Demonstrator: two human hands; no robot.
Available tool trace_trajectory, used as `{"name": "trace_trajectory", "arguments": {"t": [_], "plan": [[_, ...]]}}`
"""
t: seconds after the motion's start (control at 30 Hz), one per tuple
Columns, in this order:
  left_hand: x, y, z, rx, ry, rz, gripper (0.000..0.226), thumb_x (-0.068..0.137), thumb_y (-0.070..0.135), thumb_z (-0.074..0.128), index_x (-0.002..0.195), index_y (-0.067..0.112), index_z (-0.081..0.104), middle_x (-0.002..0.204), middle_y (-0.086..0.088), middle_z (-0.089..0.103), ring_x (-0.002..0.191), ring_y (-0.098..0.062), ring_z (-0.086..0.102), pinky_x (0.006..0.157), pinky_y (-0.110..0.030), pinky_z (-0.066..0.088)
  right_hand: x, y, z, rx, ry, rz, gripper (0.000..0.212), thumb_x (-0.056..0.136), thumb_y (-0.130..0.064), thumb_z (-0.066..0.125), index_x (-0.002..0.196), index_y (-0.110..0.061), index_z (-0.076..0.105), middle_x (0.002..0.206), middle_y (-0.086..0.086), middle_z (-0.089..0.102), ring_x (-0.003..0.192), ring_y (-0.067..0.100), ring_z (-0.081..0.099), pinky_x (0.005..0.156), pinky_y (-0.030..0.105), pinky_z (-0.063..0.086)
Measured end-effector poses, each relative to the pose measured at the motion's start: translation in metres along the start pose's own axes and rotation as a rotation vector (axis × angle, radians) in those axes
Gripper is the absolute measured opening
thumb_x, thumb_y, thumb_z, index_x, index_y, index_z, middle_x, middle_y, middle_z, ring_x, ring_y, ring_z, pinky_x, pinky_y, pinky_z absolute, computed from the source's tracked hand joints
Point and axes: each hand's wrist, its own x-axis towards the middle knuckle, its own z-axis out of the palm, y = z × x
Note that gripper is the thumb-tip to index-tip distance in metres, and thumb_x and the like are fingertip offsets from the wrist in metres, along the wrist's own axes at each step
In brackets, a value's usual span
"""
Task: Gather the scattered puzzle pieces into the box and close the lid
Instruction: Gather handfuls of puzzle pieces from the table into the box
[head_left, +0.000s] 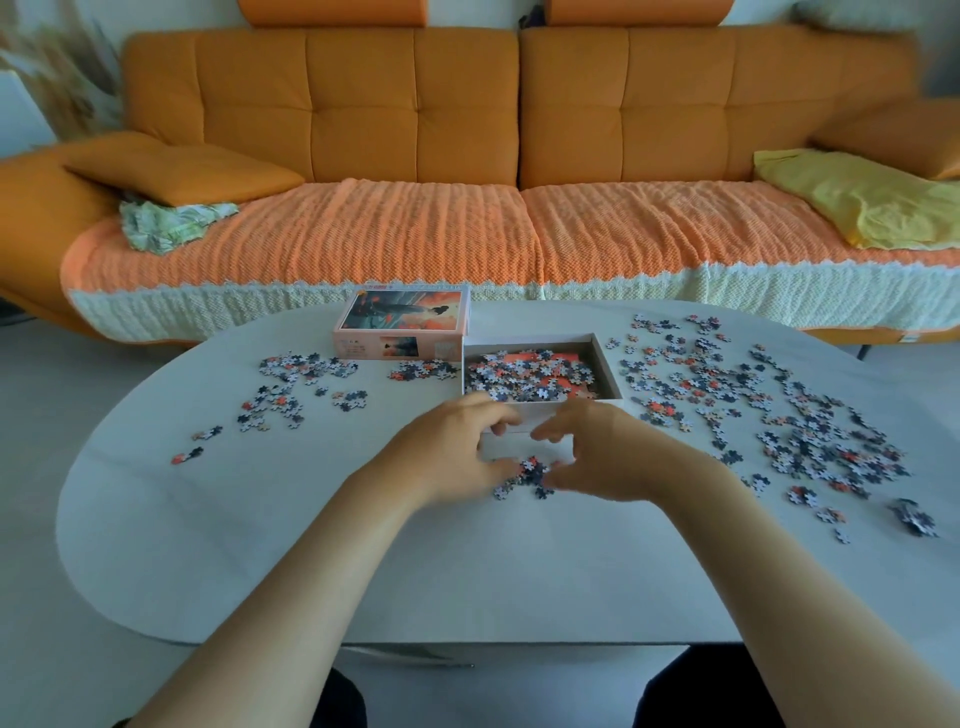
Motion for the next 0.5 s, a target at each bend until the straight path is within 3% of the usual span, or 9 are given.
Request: {"name": "trace_trajectory", "arguments": {"t": [0.07, 0.13, 0.3, 0.4, 0.5], "plan": [[-0.006, -0.002, 0.004, 0.07, -0.135, -0.055, 0.067, 0.077, 0.052, 0.07, 0.138, 0.032, 0.048, 0.121, 0.015, 0.044, 0.113, -0.005, 0.045, 0.094, -0.033, 0.046, -0.003, -0.001, 0.006, 0.0, -0.062, 0.068, 0.064, 0.076, -0.046, 0.076, 0.134, -0.029, 0.054, 0.126, -0.009, 0.048, 0.095, 0.008, 0.051, 0.085, 0.021, 0.041], [-0.01, -0.003, 0.008, 0.073, -0.185, -0.074, 0.07, 0.079, 0.051, 0.07, 0.141, 0.029, 0.046, 0.122, 0.015, 0.039, 0.124, -0.003, 0.034, 0.103, -0.03, 0.039, -0.002, -0.002, 0.009, 0.015, -0.059, 0.079, 0.057, 0.075, -0.045, 0.078, 0.127, -0.029, 0.06, 0.115, -0.006, 0.052, 0.092, 0.012, 0.054, 0.081, 0.024, 0.044], [-0.01, 0.004, 0.015, 0.001, -0.16, -0.073, 0.05, 0.087, 0.036, 0.069, 0.135, 0.024, 0.056, 0.107, 0.011, 0.042, 0.097, -0.006, 0.048, 0.092, -0.026, 0.042, -0.001, -0.008, 0.014, 0.106, -0.021, 0.109, 0.042, 0.077, -0.033, 0.08, 0.117, -0.026, 0.068, 0.093, -0.007, 0.06, 0.084, 0.013, 0.059, 0.072, 0.023, 0.047], [-0.01, 0.007, 0.018, -0.008, -0.111, -0.082, 0.046, 0.089, 0.033, 0.068, 0.133, 0.022, 0.059, 0.103, 0.011, 0.043, 0.092, -0.006, 0.047, 0.082, -0.021, 0.038, -0.002, -0.009, 0.017, 0.129, -0.002, 0.127, 0.04, 0.076, -0.031, 0.08, 0.114, -0.026, 0.07, 0.089, -0.009, 0.058, 0.081, 0.012, 0.058, 0.071, 0.022, 0.047], [-0.011, 0.009, 0.014, -0.027, -0.108, -0.087, 0.051, 0.085, 0.037, 0.072, 0.132, 0.023, 0.058, 0.103, 0.011, 0.044, 0.093, -0.007, 0.048, 0.082, -0.021, 0.039, -0.003, -0.007, 0.017, 0.153, -0.006, 0.13, 0.045, 0.076, -0.035, 0.08, 0.119, -0.027, 0.067, 0.093, -0.01, 0.059, 0.08, 0.008, 0.058, 0.064, 0.018, 0.043]]}}
